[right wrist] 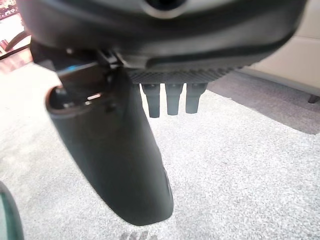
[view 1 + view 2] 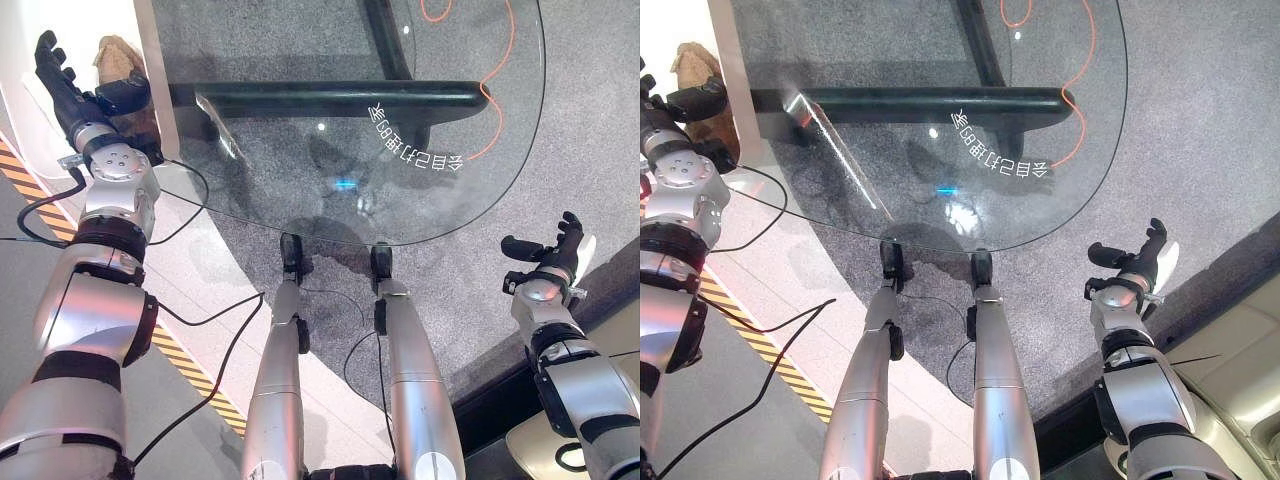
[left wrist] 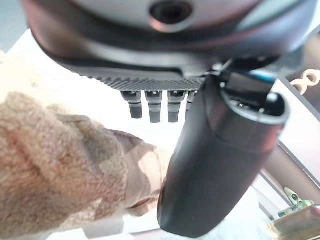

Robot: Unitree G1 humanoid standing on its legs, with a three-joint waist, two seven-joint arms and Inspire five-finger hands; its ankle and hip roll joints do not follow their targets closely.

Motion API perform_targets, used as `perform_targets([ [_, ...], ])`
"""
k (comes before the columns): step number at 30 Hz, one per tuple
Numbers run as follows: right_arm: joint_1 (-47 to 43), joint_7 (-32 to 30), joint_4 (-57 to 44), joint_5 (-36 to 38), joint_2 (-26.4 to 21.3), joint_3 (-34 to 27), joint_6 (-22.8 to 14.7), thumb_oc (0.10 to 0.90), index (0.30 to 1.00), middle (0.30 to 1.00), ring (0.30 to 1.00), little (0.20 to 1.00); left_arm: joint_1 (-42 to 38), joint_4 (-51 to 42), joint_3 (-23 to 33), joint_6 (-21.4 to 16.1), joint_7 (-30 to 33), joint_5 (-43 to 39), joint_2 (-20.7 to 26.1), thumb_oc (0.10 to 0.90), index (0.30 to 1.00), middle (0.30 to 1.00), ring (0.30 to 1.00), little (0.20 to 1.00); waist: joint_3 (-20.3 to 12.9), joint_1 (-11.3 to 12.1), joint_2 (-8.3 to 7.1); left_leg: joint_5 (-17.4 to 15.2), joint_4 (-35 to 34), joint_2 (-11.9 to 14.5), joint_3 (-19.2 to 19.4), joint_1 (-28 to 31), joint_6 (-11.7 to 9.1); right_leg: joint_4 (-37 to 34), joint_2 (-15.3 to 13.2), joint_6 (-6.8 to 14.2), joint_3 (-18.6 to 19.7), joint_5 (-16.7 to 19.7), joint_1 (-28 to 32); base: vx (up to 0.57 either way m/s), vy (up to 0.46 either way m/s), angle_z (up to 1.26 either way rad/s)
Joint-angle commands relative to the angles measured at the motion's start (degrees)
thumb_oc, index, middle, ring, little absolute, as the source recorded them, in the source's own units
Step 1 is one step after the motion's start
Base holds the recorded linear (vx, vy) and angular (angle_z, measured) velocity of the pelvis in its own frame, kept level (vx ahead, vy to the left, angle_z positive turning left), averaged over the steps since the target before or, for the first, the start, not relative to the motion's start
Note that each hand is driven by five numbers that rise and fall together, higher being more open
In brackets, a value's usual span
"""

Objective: Wipe the table with a cloth and put it in the basket.

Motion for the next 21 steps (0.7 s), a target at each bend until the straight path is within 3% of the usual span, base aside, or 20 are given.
perform_targets([
  [1, 1.56, -1.96, 1.46, -0.39, -5.43, 0.13, -2.11, 0.8, 0.9, 0.9, 0.9, 0.9, -5.87, 1.21, 0.55, -3.04, 2.04, 1.85, 5.82, 0.8, 0.9, 0.9, 0.9, 0.9, -1.49, 0.63, -0.67, -12.37, 10.05, 0.14, 0.09, 1.52, 0.8, -16.8, -1.15, 2.99, 1.31, 10.17, 4.35, 0.0, 0.0, 0.0],
  [7, 1.87, -1.84, 1.32, -0.18, -5.34, 0.14, -2.29, 0.8, 0.9, 0.9, 0.9, 0.9, -6.0, 1.2, 1.04, -4.25, 4.81, 1.98, 6.21, 0.8, 0.9, 0.9, 0.9, 0.9, -1.49, 0.61, -0.64, -12.29, 10.01, 0.19, 0.09, 1.79, 0.78, -16.84, -1.21, 2.97, 1.38, 10.23, 4.59, -0.01, -0.003, 0.0],
  [13, 3.46, -2.01, 1.16, 0.86, -4.2, 0.0, -3.38, 0.8, 0.9, 0.9, 0.9, 0.9, -4.82, -1.57, 3.08, -12.62, 8.53, 1.18, 7.22, 0.8, 0.9, 0.9, 0.9, 0.9, -1.49, 0.94, -1.07, -12.65, 9.53, 0.07, -0.31, 4.16, 0.78, -17.59, -1.07, 3.01, 1.6, 10.46, 7.01, -0.04, -0.047, 0.0],
  [19, 4.95, -1.69, 1.93, 0.92, -4.08, -1.19, -3.48, 0.8, 0.9, 0.9, 0.9, 0.9, -2.95, -4.19, 5.19, -18.35, 9.5, 1.58, 8.27, 0.8, 0.9, 0.9, 0.9, 0.9, -1.49, 1.4, -0.74, -12.41, 7.79, -0.13, -0.37, 8.84, 0.68, -18.91, -1.61, 3.51, 1.39, 10.79, 11.64, -0.06, -0.043, 0.0],
  [21, 5.91, -1.46, 2.08, 0.9, -4.09, -1.71, -3.33, 0.8, 0.9, 0.9, 0.9, 0.9, -2.07, -5.62, 5.67, -18.76, 9.02, 1.4, 8.85, 0.8, 0.9, 0.9, 0.9, 0.9, -1.49, 1.55, -0.55, -12.32, 6.59, 0.02, -0.25, 11.3, 0.58, -19.79, -1.87, 3.71, 1.43, 10.9, 13.9, -0.05, -0.025, -0.04],
])
